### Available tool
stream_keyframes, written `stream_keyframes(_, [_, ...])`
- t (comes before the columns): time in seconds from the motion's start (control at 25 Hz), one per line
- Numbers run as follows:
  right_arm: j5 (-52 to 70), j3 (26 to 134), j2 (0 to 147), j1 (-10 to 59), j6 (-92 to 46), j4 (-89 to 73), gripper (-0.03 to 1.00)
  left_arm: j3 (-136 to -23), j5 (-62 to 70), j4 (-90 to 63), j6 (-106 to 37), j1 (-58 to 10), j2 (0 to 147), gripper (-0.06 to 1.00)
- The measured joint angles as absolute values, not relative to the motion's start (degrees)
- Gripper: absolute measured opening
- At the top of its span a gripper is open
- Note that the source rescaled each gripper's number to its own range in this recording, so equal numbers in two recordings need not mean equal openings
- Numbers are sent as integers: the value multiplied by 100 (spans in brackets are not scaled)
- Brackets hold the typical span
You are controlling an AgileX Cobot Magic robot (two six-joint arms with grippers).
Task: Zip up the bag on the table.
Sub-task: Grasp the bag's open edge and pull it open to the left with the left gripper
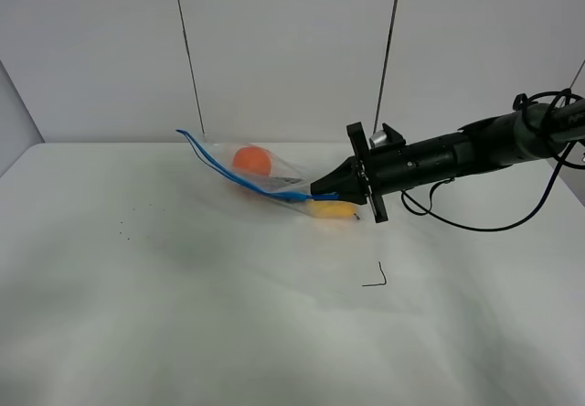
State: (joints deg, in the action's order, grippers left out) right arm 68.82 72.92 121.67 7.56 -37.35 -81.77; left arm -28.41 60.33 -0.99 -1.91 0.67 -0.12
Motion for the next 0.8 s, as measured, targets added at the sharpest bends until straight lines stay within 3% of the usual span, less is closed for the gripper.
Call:
stream_keyframes(0.6, [6888,7292,11965,756,-3705,-8020,0,-2884,5993,-94,-186,67,-12,100])
stream_keyframes(0.8, [6888,7292,11965,756,-3705,-8009,0,-3798,5296,-39,-577,67,838,100])
